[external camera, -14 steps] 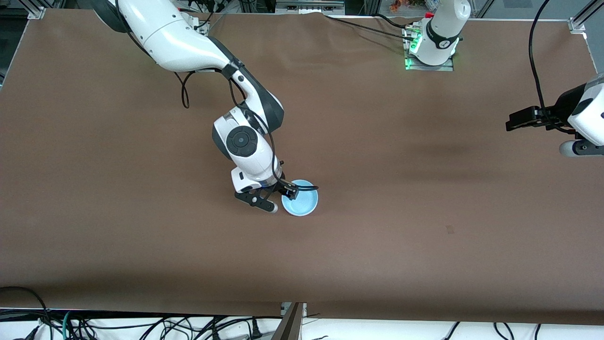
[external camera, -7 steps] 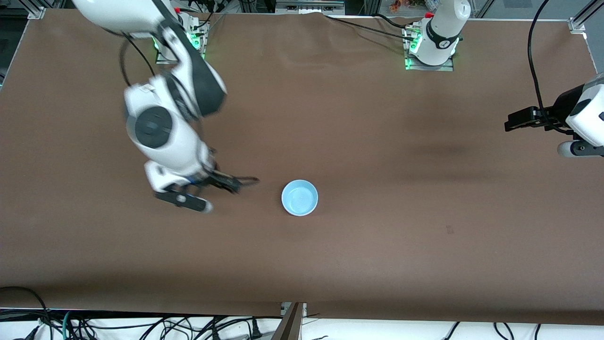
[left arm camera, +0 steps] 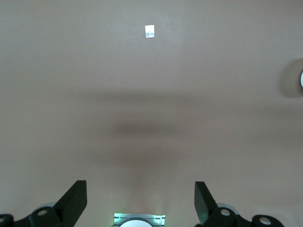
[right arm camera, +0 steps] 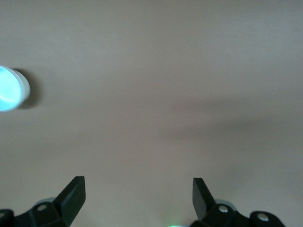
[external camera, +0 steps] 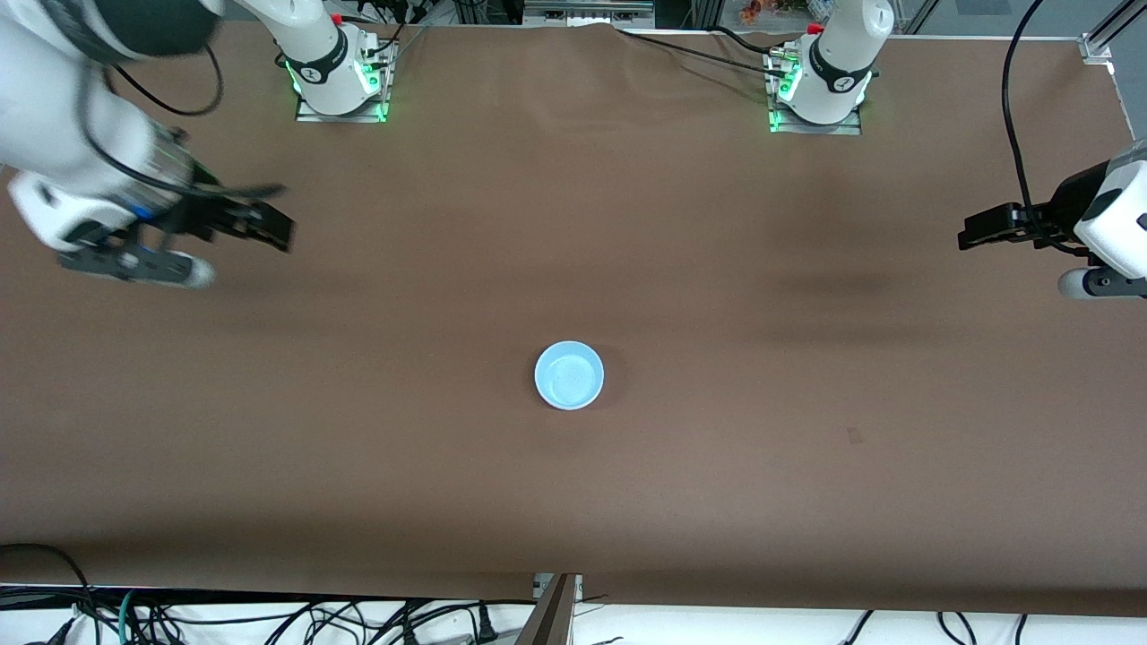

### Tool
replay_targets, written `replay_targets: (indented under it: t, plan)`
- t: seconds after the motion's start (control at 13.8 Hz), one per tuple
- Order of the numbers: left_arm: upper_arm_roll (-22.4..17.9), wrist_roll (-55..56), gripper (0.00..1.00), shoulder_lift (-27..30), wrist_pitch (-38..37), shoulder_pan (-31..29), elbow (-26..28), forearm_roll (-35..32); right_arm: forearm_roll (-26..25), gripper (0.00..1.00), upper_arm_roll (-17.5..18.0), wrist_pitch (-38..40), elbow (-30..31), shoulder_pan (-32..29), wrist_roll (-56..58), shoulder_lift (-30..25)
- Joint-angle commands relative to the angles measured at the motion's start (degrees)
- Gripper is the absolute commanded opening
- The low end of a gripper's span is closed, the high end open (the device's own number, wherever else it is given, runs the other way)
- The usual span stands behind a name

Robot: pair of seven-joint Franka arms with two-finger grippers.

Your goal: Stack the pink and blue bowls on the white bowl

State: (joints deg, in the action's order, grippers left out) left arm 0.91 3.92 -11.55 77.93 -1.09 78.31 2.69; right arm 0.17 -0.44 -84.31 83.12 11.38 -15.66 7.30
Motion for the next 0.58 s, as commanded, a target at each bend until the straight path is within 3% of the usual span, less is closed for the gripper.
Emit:
replay_targets:
  t: [0.0,0.36,0.51]
  plan:
    - [0.23,-1.28,1.00,-0.49,-0.33,-0.14,-1.41,-0.67,1.14,0.99,-3.94,-2.00,10.21,-0.05,7.65,-8.26]
    - [0.23,-1.28,1.00,-0.49,-0.33,-0.14,-1.41,-0.58,0.35,1.00,-5.09,-1.74,1.89,-0.48,10.48,-3.35]
    - [0.23,-1.28,1.00,-0.49,-0.33,-0.14,-1.49,-0.67,0.27,1.00,-5.09,-1.56,1.60,-0.40,10.56,-3.26]
